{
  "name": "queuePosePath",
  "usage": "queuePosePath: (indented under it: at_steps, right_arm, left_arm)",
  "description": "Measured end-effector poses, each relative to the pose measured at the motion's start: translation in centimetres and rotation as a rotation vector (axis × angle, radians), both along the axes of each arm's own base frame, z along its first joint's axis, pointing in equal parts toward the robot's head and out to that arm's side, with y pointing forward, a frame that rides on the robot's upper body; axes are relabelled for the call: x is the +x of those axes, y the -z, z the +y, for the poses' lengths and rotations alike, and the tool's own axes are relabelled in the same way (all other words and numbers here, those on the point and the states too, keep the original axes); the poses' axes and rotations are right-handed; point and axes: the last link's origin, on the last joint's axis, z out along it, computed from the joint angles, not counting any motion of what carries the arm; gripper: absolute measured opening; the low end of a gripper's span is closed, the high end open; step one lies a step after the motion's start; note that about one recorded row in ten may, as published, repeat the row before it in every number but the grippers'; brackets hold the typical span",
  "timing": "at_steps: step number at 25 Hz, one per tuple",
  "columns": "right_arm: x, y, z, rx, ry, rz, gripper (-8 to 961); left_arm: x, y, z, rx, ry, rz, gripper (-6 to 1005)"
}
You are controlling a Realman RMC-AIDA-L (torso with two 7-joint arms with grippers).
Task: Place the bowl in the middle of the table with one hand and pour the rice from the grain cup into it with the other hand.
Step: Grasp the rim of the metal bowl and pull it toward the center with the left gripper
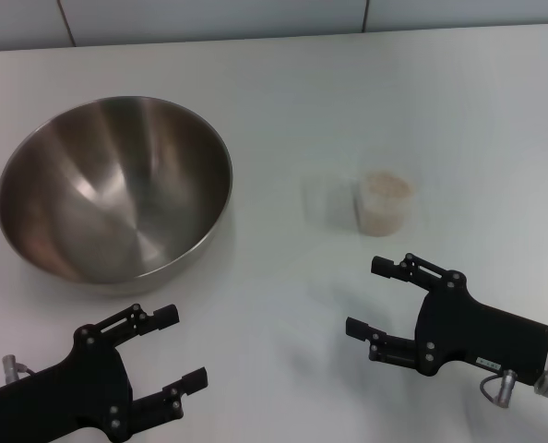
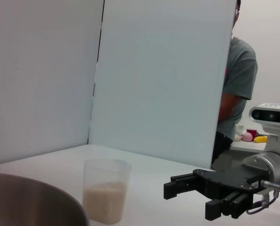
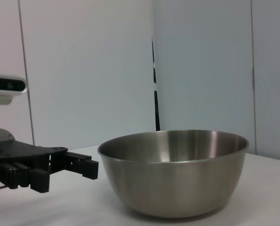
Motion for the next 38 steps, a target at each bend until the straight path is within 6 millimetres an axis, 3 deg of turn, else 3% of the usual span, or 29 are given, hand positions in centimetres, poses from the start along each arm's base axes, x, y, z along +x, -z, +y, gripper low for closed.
queuePosePath:
  at_steps: [28,33,38]
  right_arm:
    - [0.0,0.0,0.0,0.003,0.003,0.003,820]
    - [-0.1,0.1,0.0,0.006,0.006,0.008,820]
    - [-0.2,0.0,0.0,0.007,0.004,0.012,820]
  left_arm:
    - [0.8,-0.4,0.1,0.006,0.034,-0.042,724]
    - [2.1,-2.1,1.7,0.113,0.043,-0.162,717]
    - [1.6,-4.4,3.9,0.319,-0.058,-0.222,710]
